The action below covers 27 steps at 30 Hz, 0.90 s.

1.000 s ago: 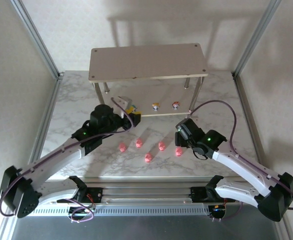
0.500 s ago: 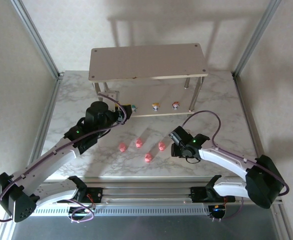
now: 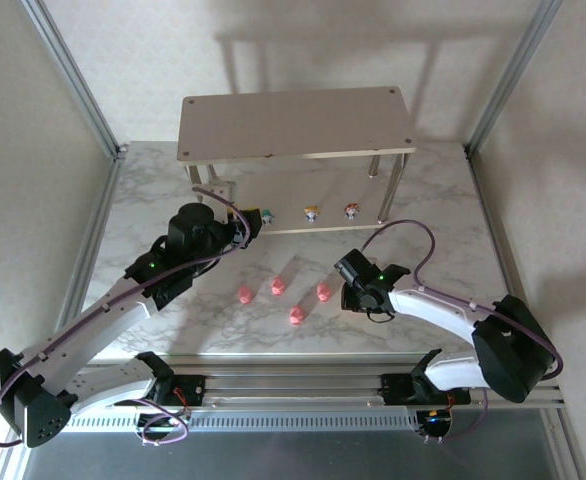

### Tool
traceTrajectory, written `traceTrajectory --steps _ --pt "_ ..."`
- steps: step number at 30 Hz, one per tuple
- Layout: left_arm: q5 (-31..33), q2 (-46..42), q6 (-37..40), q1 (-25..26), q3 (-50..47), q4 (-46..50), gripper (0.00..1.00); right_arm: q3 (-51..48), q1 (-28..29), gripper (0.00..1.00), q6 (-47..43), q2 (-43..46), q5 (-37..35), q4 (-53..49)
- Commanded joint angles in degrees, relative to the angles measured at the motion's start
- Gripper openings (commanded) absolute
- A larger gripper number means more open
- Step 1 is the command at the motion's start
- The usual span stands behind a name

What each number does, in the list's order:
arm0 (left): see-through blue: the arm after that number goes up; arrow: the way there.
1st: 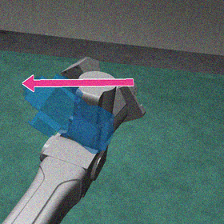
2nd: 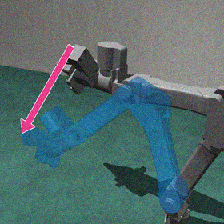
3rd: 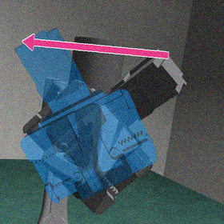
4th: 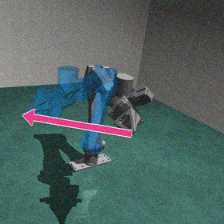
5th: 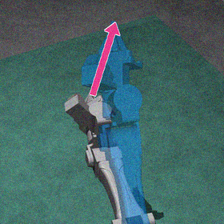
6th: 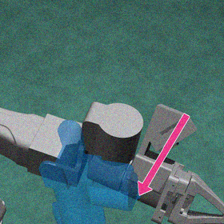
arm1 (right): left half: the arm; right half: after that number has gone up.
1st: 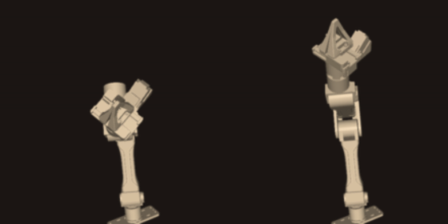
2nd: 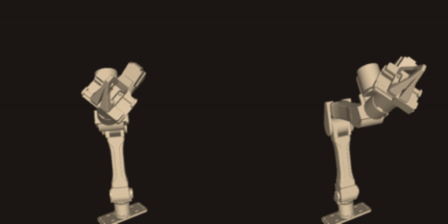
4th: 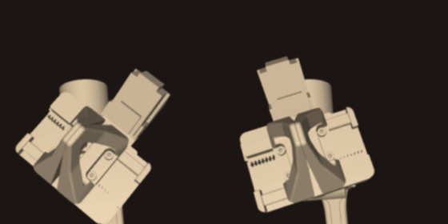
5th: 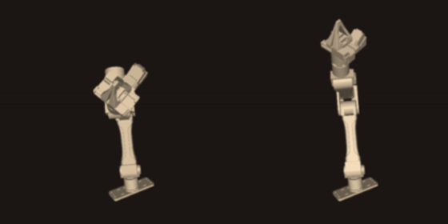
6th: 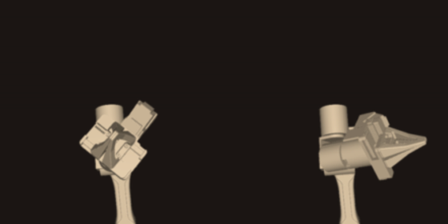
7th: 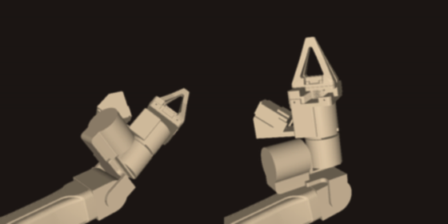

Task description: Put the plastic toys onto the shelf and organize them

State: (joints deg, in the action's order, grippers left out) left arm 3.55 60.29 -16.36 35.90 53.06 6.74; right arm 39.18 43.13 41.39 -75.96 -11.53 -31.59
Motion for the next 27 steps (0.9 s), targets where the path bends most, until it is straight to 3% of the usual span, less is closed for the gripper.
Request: traceTrajectory --steps 1,8,11,13,18,23,27 --pt "1.4 -1.0 0.4 -0.5 1.0 0.8 0.56 -0.7 -1.6 0.45 0.2 -1.3 0.6 1.0" --pt "1.6 -1.4 0.5 -0.7 0.6 0.9 0.56 -1.7 -2.5 0.38 0.2 -2.5 1.7 2.4" --pt "1.7 -1.8 0.5 -0.8 0.3 0.9 0.56 -2.2 -3.0 0.31 -0.1 -2.0 2.2 3.0" --pt "1.8 -2.1 0.5 -0.8 0.2 0.9 0.56 -2.3 -3.0 0.25 -0.4 -1.0 1.9 3.0" --pt "1.3 -2.3 0.3 -1.0 0.6 0.9 0.56 -0.9 -3.1 0.24 -1.7 4.9 -0.9 -1.0" --pt "1.8 -0.7 1.4 -1.5 6.6 3.2 0.55 9.5 -3.4 0.24 -7.6 13.1 -7.8 -11.4" --pt "1.6 2.6 2.0 -1.9 14.6 6.0 0.55 25.5 -6.0 0.24 -16.7 14.7 -11.5 -17.7"
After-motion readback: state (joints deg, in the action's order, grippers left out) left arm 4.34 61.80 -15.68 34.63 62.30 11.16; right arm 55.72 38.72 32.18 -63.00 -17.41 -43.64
